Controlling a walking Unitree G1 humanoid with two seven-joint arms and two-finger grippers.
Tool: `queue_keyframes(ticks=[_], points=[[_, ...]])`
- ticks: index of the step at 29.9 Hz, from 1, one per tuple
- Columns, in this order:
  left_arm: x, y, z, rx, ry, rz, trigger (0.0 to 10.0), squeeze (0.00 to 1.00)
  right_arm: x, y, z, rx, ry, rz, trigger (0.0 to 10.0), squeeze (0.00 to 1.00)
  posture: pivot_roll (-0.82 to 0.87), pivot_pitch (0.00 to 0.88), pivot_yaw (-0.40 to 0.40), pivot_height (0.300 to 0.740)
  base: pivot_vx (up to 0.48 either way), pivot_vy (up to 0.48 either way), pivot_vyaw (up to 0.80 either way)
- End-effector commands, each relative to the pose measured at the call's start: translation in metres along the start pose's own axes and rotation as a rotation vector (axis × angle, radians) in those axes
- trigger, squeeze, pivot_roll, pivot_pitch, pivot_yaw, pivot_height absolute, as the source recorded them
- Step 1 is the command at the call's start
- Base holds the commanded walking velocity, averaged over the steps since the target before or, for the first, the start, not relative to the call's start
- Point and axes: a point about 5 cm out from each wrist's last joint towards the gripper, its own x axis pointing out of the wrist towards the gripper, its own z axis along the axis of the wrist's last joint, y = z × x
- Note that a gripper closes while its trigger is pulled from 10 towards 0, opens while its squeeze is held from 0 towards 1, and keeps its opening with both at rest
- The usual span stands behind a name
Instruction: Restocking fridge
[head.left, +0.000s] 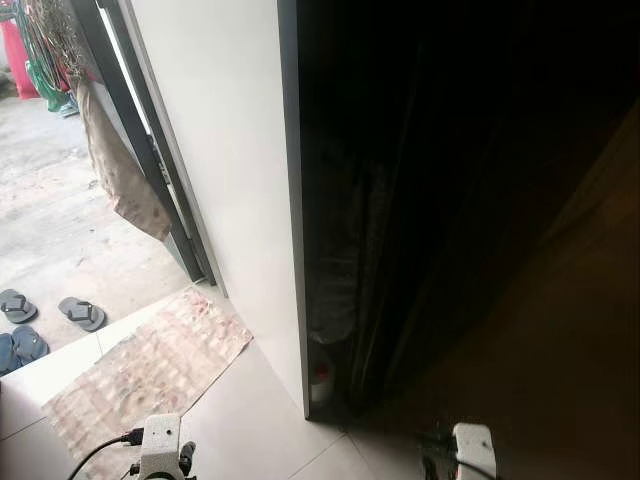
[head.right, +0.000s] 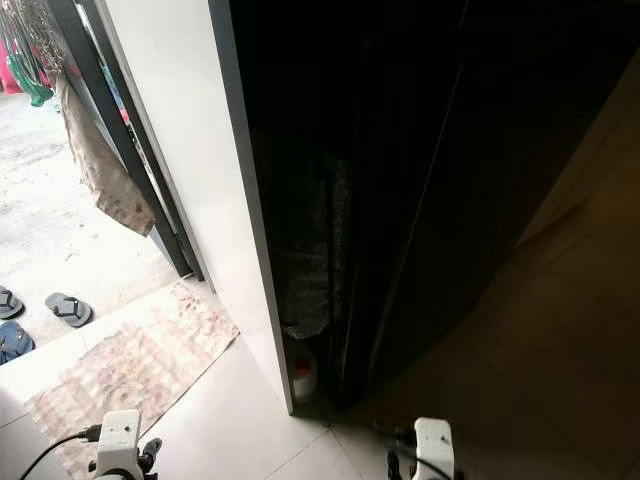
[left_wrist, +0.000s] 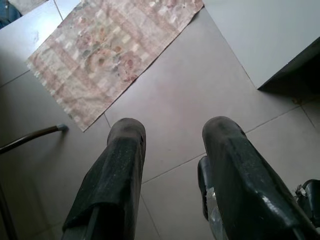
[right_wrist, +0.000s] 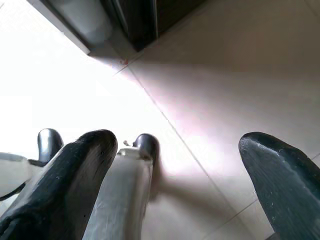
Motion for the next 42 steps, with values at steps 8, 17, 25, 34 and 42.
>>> queue_keyframes(ticks=[8,17,25,34,42], points=[[0.001,0.003,0.000,-0.012,0.015,0.003,10.0,0.00,0.001,0.005,0.006,-0.007,-0.013,0.048,10.0,0.00,0.01,0.057,0.022,0.740,0.000,0.000,0.00],[0.000,0.002,-0.003,-0.018,0.018,0.006,10.0,0.00,-0.005,-0.020,-0.009,-0.030,0.022,0.040,10.0,0.00,0.03,0.055,0.011,0.740,0.000,0.000,0.59],[-0.002,0.003,-0.007,-0.015,0.028,0.006,10.0,0.00,-0.004,-0.010,-0.008,-0.055,0.014,0.072,10.0,0.00,0.03,0.038,0.008,0.740,0.000,0.000,0.79],[-0.003,0.003,-0.009,-0.011,0.033,0.003,10.0,0.00,-0.004,-0.009,-0.011,-0.071,0.020,0.075,10.0,0.00,0.03,0.028,0.009,0.740,0.000,0.000,0.79],[-0.003,0.003,-0.010,-0.010,0.037,0.002,10.0,0.00,-0.005,-0.009,-0.012,-0.082,0.027,0.077,10.0,0.00,0.03,0.033,0.008,0.740,0.000,0.000,0.79]])
